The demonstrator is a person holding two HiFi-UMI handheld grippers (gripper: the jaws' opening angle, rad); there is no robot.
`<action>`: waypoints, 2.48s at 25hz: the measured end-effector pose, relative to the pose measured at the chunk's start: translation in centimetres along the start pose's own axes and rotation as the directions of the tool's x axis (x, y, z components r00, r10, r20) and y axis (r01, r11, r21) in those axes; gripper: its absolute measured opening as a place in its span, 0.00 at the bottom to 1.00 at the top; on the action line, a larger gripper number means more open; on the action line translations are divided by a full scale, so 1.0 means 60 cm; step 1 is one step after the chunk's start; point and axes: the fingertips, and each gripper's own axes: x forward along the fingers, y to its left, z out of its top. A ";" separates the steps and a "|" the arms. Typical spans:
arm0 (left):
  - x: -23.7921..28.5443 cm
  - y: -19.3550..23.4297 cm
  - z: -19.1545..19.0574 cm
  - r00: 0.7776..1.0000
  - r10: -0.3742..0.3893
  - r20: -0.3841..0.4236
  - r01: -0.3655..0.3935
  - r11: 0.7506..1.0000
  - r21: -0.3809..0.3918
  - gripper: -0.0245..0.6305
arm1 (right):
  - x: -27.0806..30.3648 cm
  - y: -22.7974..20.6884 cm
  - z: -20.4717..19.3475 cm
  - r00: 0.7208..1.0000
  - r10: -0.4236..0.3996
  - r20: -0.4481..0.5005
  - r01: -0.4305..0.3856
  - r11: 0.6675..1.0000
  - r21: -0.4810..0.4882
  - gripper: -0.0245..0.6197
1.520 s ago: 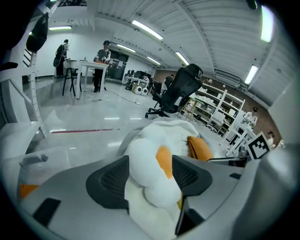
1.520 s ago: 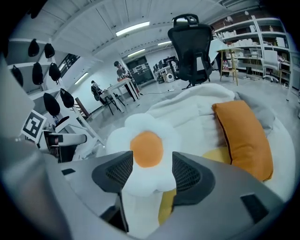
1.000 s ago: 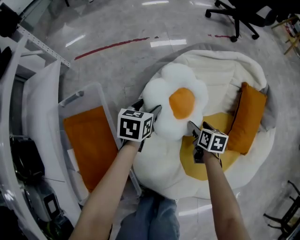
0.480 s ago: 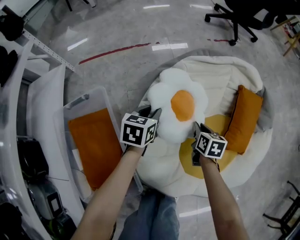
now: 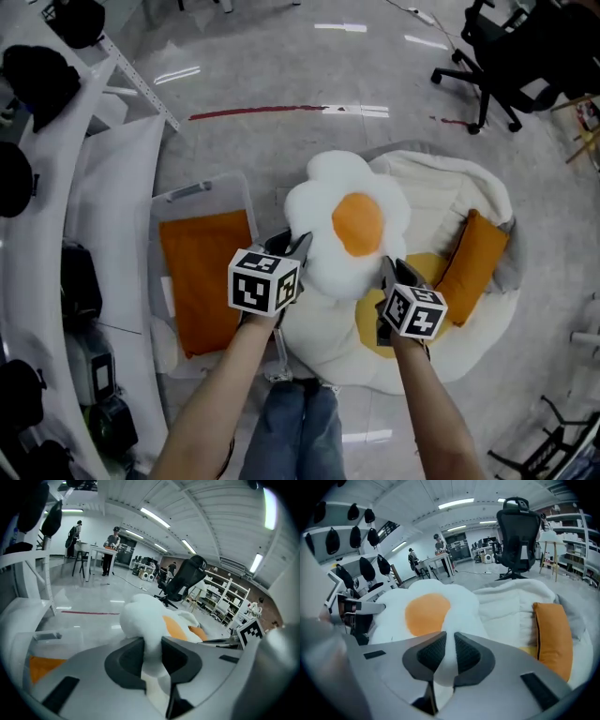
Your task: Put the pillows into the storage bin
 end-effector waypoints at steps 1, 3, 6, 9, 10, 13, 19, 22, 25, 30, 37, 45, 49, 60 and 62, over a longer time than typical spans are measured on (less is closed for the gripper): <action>-0.025 0.011 0.004 1.000 0.012 0.009 -0.012 1.000 -0.011 0.18 | -0.006 0.024 0.007 1.000 0.013 0.000 -0.013 1.000 -0.010 0.11; -0.075 0.037 0.010 0.999 0.045 0.027 -0.044 0.998 -0.033 0.18 | -0.013 0.075 0.020 0.999 0.044 -0.004 -0.044 0.998 -0.044 0.11; -0.158 0.098 0.010 0.991 0.118 0.061 -0.113 0.991 -0.075 0.18 | -0.004 0.172 0.036 0.993 0.120 -0.013 -0.121 0.986 -0.117 0.11; -0.245 0.179 -0.011 0.975 0.205 0.085 -0.193 0.972 -0.132 0.18 | 0.020 0.286 0.035 0.978 0.204 -0.040 -0.207 0.961 -0.185 0.11; -0.273 0.206 -0.022 0.967 0.238 0.090 -0.222 0.962 -0.156 0.18 | 0.030 0.324 0.031 0.972 0.230 -0.055 -0.237 0.949 -0.207 0.11; -0.346 0.276 -0.062 0.942 0.322 0.094 -0.295 0.929 -0.225 0.18 | 0.055 0.423 0.006 0.950 0.295 -0.102 -0.312 0.915 -0.254 0.11; -0.455 0.376 -0.169 0.900 0.432 0.064 -0.389 0.860 -0.331 0.18 | 0.092 0.572 -0.081 0.907 0.367 -0.208 -0.417 0.852 -0.316 0.11; -0.485 0.410 -0.228 0.884 0.465 0.039 -0.418 0.827 -0.376 0.18 | 0.109 0.618 -0.128 0.889 0.380 -0.256 -0.451 0.827 -0.337 0.11; -0.498 0.438 -0.287 0.874 0.486 0.015 -0.436 0.797 -0.417 0.18 | 0.129 0.649 -0.174 0.876 0.382 -0.296 -0.472 0.806 -0.356 0.11; -0.490 0.472 -0.377 0.871 0.491 -0.024 -0.446 0.768 -0.459 0.19 | 0.162 0.668 -0.241 0.868 0.353 -0.350 -0.479 0.779 -0.405 0.12; -0.457 0.514 -0.477 0.856 0.494 -0.153 -0.507 0.743 -0.436 0.33 | 0.212 0.653 -0.307 0.857 0.293 -0.424 -0.472 0.775 -0.419 0.25; -0.467 0.473 -0.486 0.869 0.460 -0.181 -0.492 0.765 -0.416 0.43 | 0.167 0.624 -0.264 0.861 0.366 -0.353 -0.467 0.844 -0.264 0.42; -0.464 0.432 -0.416 0.896 0.427 -0.121 -0.439 0.816 -0.376 0.43 | 0.128 0.587 -0.222 0.888 0.357 -0.291 -0.421 0.884 -0.201 0.42; -0.301 0.221 -0.178 0.981 0.193 -0.035 -0.196 0.969 -0.152 0.43 | 0.011 0.370 -0.072 0.969 0.230 -0.088 -0.237 0.968 -0.077 0.42; -0.255 0.159 -0.150 0.991 0.128 -0.035 -0.131 0.986 -0.099 0.43 | -0.019 0.303 -0.058 0.982 0.181 -0.045 -0.183 0.982 -0.036 0.42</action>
